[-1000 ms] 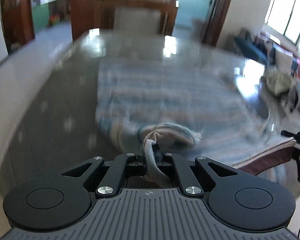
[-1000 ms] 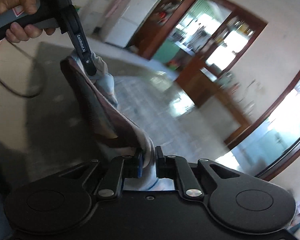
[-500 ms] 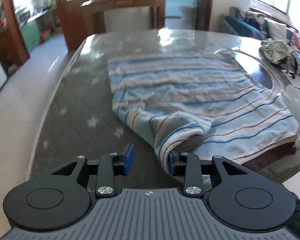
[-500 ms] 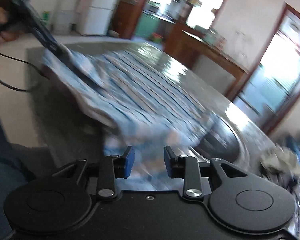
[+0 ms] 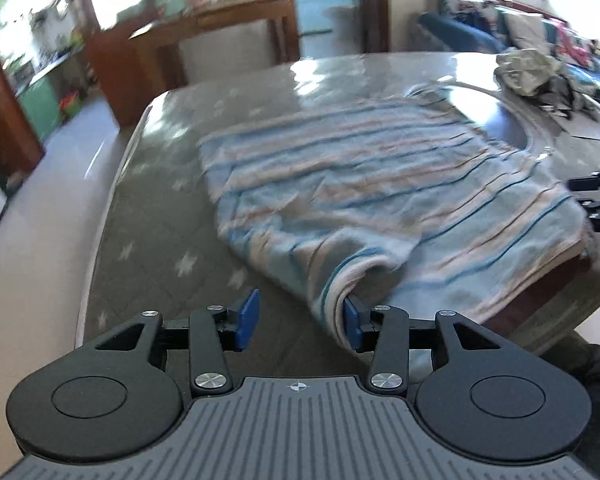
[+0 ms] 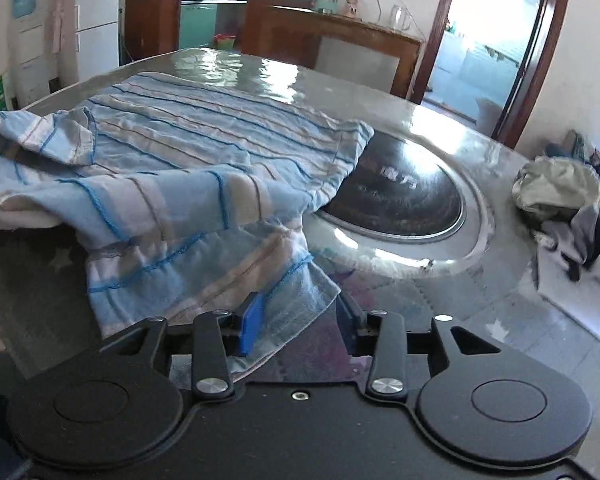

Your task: Fold clothes

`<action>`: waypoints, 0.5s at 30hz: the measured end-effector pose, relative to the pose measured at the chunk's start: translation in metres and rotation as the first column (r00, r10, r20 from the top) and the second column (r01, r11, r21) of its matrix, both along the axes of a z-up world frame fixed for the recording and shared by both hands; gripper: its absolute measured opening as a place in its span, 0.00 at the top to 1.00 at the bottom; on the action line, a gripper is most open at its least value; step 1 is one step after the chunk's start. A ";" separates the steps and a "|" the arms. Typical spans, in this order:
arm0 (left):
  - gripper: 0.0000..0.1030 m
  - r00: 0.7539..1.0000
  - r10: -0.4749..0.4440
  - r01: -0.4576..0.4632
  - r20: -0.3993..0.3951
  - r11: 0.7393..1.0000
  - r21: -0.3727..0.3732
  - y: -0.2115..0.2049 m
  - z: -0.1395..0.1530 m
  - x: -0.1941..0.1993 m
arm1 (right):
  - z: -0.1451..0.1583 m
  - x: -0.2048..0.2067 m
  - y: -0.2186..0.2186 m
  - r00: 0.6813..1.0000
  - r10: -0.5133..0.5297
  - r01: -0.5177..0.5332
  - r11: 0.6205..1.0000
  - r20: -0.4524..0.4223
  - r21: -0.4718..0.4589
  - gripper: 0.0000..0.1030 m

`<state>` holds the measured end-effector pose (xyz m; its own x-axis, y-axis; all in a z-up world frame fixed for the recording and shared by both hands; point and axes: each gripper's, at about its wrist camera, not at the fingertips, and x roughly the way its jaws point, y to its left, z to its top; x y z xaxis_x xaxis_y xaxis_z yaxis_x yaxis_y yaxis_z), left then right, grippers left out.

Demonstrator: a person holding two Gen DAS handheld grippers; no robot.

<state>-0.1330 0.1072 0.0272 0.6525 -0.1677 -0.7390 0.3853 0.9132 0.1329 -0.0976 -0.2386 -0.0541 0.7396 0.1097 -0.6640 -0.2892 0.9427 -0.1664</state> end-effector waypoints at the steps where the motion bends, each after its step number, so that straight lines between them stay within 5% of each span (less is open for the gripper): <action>1: 0.56 1.000 -0.024 0.024 0.004 1.000 0.002 -0.006 0.001 0.002 | 0.002 0.001 0.000 1.000 -0.006 0.006 1.000 0.004 0.006 0.55; 8: 0.56 0.996 -0.084 0.085 -0.008 0.996 0.035 -0.015 0.001 0.004 | 0.003 -0.002 -0.002 0.998 -0.057 0.056 0.998 0.016 0.041 0.52; 15: 0.55 0.971 -0.238 0.238 0.012 0.971 0.032 -0.063 -0.004 0.011 | 0.001 0.001 0.001 0.998 -0.057 0.055 0.994 0.014 0.089 0.52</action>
<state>-0.1219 0.0442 0.0235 0.6078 -0.2976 -0.7362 0.5887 0.7910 0.1664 -0.0966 -0.2374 -0.0530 0.7573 0.1259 -0.6408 -0.2336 0.9685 -0.0858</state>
